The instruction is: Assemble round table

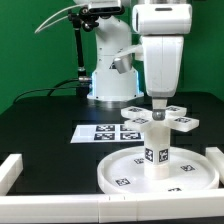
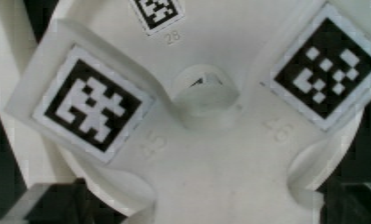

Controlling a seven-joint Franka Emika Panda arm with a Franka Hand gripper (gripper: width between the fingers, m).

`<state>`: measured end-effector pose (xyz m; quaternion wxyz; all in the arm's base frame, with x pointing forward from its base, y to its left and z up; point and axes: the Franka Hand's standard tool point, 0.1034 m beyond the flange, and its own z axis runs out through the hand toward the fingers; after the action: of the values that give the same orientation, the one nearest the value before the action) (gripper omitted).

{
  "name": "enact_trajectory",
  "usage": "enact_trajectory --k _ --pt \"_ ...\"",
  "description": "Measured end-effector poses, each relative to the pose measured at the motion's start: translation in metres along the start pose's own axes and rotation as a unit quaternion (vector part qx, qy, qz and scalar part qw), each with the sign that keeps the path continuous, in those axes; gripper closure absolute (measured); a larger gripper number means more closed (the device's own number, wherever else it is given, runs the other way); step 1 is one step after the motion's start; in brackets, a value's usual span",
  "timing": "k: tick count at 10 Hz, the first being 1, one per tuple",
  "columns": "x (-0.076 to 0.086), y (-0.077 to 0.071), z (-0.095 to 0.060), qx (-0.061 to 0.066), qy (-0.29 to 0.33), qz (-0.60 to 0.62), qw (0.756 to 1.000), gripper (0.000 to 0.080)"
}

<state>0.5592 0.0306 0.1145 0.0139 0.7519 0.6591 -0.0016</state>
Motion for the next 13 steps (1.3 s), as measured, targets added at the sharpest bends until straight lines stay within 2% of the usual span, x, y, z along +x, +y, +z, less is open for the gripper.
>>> enact_trajectory --k 2,4,9,13 --pt "-0.002 0.0 0.001 0.001 -0.001 -0.021 1.0 0.0151" --pt "-0.003 0.001 0.001 -0.001 -0.006 -0.092 0.996 0.0151" --pt "-0.001 0.0 0.003 0.001 -0.006 -0.072 0.997 0.0151" --pt "-0.002 -0.003 0.011 0.008 -0.007 -0.068 0.998 0.0151"
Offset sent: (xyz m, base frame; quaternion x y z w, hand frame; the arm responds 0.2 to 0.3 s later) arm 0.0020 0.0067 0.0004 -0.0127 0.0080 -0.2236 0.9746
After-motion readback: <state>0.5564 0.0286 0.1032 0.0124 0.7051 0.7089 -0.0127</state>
